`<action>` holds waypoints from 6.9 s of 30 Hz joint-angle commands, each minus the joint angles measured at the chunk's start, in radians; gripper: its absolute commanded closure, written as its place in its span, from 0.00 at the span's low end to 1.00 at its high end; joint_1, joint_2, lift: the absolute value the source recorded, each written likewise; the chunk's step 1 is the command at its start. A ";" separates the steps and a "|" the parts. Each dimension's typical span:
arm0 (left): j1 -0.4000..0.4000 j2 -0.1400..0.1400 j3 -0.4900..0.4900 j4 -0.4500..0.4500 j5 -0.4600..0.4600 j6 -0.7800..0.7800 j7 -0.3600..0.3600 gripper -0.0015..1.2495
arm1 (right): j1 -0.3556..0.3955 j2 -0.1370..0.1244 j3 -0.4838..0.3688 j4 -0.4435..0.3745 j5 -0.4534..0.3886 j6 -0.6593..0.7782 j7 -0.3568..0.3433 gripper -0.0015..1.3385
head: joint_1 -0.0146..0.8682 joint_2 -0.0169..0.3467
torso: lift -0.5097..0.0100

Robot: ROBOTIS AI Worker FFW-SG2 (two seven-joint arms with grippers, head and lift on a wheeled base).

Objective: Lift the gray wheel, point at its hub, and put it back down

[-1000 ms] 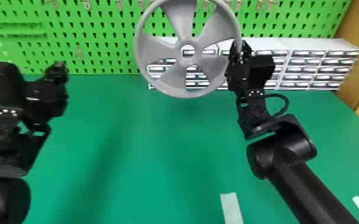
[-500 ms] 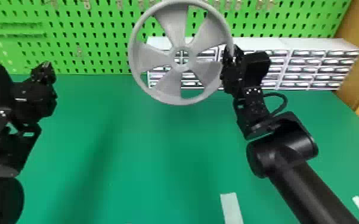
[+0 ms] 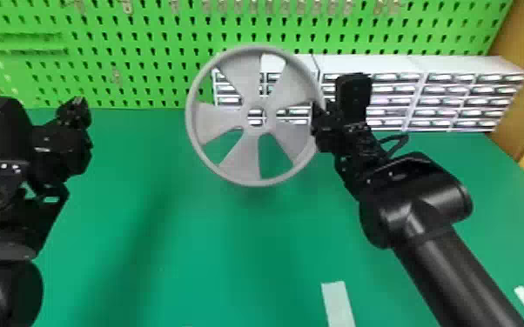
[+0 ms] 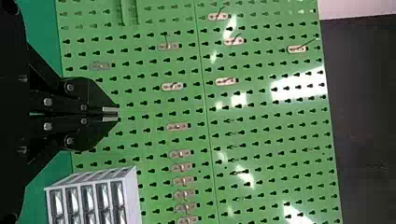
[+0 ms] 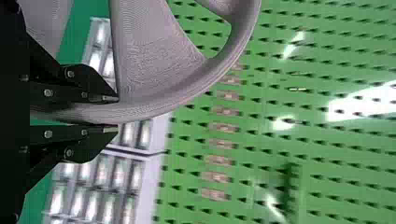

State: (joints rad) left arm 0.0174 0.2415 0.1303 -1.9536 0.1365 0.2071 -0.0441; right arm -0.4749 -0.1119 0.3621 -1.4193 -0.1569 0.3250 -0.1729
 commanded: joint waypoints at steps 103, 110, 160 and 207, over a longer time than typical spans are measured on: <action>-0.014 -0.002 -0.052 0.032 0.008 0.000 -0.008 0.98 | -0.169 0.057 -0.077 0.372 -0.003 0.660 0.331 0.53 | 0.80 0.18 | 0.81; -0.014 -0.002 -0.052 0.032 0.008 0.001 -0.008 0.98 | -0.169 0.055 -0.098 0.372 -0.004 0.654 0.331 0.40 | 0.80 0.18 | 0.81; -0.086 -0.059 -0.112 0.182 0.058 -0.071 -0.099 0.67 | 0.236 0.051 -0.230 -0.150 0.059 -0.284 0.047 0.27 | 0.80 0.18 | 0.81; -0.208 -0.099 -0.227 0.309 -0.038 -0.169 0.029 0.09 | 0.246 0.038 -0.195 -0.043 0.063 -0.432 0.058 0.03 | 0.80 0.18 | 0.81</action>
State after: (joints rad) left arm -0.1920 0.1443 -0.1025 -1.6454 0.0945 0.0410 -0.0158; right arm -0.2196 -0.0737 0.1696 -1.4710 -0.0824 -0.1073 -0.1150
